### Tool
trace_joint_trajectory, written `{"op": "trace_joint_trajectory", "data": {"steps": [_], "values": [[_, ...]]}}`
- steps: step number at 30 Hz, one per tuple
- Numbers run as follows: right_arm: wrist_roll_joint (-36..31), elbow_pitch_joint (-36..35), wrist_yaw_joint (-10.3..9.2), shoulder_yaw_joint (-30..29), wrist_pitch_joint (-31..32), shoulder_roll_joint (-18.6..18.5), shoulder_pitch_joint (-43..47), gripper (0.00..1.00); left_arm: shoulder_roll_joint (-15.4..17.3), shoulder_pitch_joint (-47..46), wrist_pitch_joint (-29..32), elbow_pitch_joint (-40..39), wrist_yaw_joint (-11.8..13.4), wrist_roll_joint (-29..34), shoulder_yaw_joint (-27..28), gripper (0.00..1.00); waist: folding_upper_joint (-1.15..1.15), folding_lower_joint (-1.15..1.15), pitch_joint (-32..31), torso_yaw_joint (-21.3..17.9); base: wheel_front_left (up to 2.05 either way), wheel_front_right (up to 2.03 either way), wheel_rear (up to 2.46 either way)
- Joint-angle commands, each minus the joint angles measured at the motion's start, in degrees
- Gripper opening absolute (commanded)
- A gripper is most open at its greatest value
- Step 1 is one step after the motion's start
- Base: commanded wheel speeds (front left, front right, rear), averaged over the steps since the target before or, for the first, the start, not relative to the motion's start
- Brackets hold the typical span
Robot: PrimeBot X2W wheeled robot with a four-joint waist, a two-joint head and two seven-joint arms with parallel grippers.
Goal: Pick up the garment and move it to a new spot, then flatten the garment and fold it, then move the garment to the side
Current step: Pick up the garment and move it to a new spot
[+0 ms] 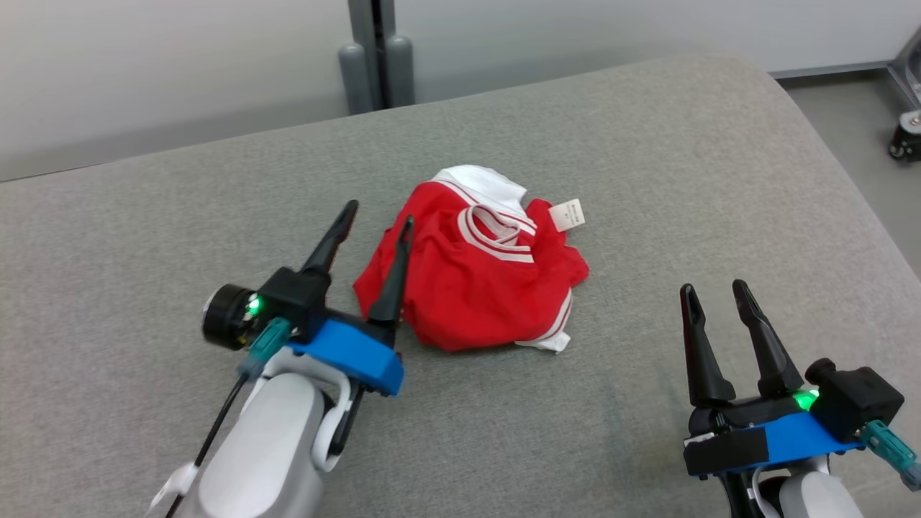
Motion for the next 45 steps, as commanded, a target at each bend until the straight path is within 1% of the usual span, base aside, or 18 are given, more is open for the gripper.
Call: {"op": "trace_joint_trajectory", "data": {"steps": [1,6,11,17,21,27,32,45], "values": [[-0.4,0.0,0.03,-0.1,-0.2,0.0,0.6,1.00,0.6,1.6,-0.3,-2.5,0.5,0.9,1.5,1.00,0.00,0.00,-0.2,0.6,0.00,0.00,0.00],[-0.8,0.2,0.03,-0.9,-0.2,0.0,1.3,1.00,0.6,7.2,-0.3,-11.1,1.9,3.7,7.9,1.00,0.00,0.00,-1.1,3.1,0.00,0.00,0.00],[-1.3,0.5,0.03,-1.7,-0.2,0.0,1.8,1.00,0.6,11.8,-0.3,-16.2,3.0,6.6,13.7,1.00,0.00,0.00,-1.8,5.7,0.00,0.00,0.00],[-1.9,1.1,0.03,-3.0,-0.2,0.0,2.2,1.00,0.3,16.1,-0.3,-18.9,3.5,9.1,19.5,1.00,0.00,0.00,-2.7,8.2,0.00,0.00,0.00],[-2.4,1.7,0.03,-3.4,-0.2,0.0,2.9,1.00,-0.1,19.1,-0.3,-19.1,3.1,9.8,22.4,1.00,0.00,0.00,-3.7,9.3,0.00,0.00,0.00],[-3.1,2.8,0.03,-4.2,-0.2,0.0,3.9,1.00,-0.8,23.1,-0.2,-18.5,2.1,10.9,25.1,1.00,0.00,0.00,-4.7,10.2,0.00,0.00,0.00],[-4.1,3.9,0.03,-4.4,-0.2,0.0,5.0,1.00,-1.4,25.2,-0.2,-16.6,2.0,11.9,26.6,1.00,0.00,0.00,-5.4,10.7,0.00,0.00,0.00],[-4.6,5.5,0.03,-4.3,-0.2,0.0,5.7,1.00,-2.5,25.6,-0.2,-14.2,1.2,12.4,28.2,1.00,0.00,0.00,-6.4,11.2,0.00,0.00,0.00]]}}
